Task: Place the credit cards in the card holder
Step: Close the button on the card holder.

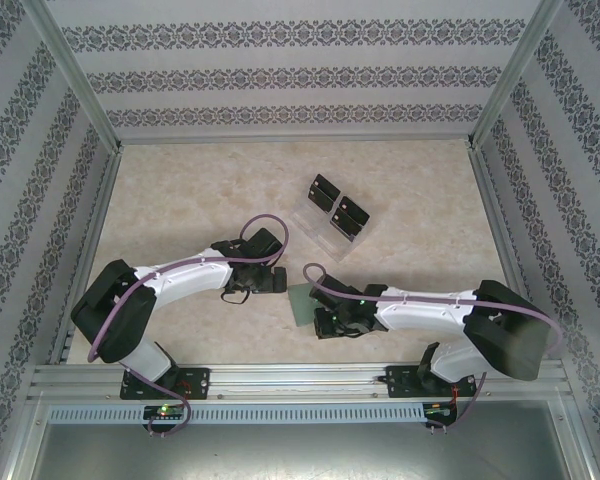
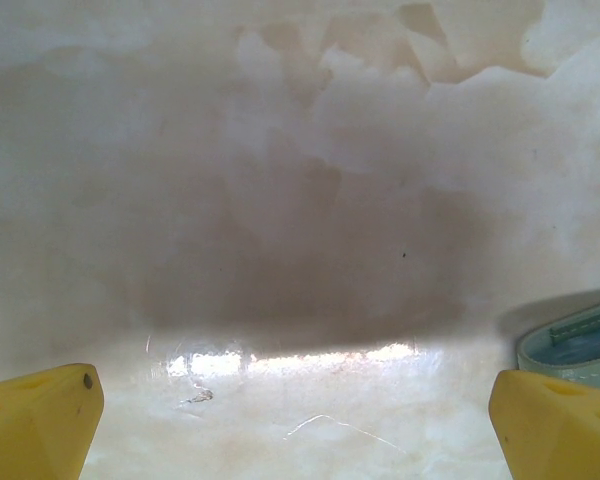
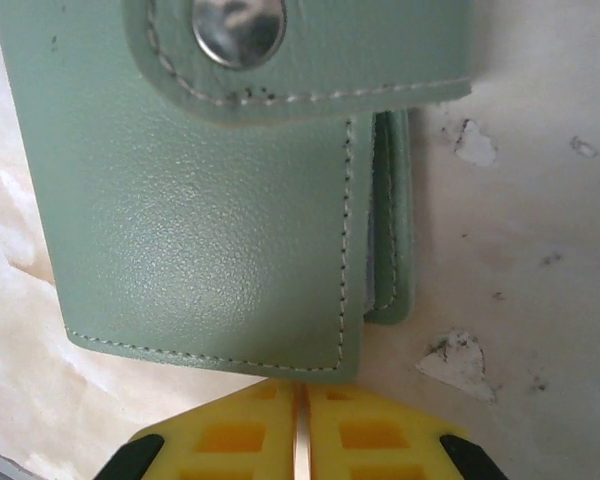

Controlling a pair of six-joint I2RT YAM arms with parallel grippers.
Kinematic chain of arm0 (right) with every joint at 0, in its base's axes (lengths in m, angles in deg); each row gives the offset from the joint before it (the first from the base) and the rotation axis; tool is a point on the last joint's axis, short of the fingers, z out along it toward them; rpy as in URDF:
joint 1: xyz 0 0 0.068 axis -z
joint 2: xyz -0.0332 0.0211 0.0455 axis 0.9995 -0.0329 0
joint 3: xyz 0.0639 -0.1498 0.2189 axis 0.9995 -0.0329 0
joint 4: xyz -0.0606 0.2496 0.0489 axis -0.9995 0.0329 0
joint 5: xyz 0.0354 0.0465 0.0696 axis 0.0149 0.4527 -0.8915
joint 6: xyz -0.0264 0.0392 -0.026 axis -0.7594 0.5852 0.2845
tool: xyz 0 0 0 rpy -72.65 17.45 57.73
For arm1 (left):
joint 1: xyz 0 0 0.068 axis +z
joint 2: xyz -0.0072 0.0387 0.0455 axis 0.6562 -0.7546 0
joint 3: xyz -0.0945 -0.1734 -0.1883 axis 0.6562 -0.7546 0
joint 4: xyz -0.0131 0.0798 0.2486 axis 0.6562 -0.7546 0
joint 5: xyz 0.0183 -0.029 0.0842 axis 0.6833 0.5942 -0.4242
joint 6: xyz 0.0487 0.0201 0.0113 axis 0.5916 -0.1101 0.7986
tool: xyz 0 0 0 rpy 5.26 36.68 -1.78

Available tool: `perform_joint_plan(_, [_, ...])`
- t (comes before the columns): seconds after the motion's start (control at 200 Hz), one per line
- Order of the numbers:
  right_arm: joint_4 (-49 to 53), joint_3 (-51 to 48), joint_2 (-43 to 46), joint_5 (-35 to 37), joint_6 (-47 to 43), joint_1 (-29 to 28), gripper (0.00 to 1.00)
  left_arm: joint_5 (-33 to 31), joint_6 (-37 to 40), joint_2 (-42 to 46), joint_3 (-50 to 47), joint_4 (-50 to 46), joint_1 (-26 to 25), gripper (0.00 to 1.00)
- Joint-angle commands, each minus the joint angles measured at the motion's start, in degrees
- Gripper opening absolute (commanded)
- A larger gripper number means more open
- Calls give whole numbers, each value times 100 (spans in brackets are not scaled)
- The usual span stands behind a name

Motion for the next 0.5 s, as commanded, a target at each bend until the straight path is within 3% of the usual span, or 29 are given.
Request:
perform_joint_plan(0.0, [-251,105,-59,-27,-113,175,13,-2,-12,125,71,-11,-75,100])
perform_joint_plan(0.305, [24,200,109,-88,-444,568,14,89,0,103,81,84,-153,100])
perform_joint_plan(0.41, [345,253,560,-256,-479,564,14,119,-2,157,98,86,-202,100])
perform_joint_plan(0.495, [795,332,1106,1,-486,572,16,115,-62,225,54,110,-233,100])
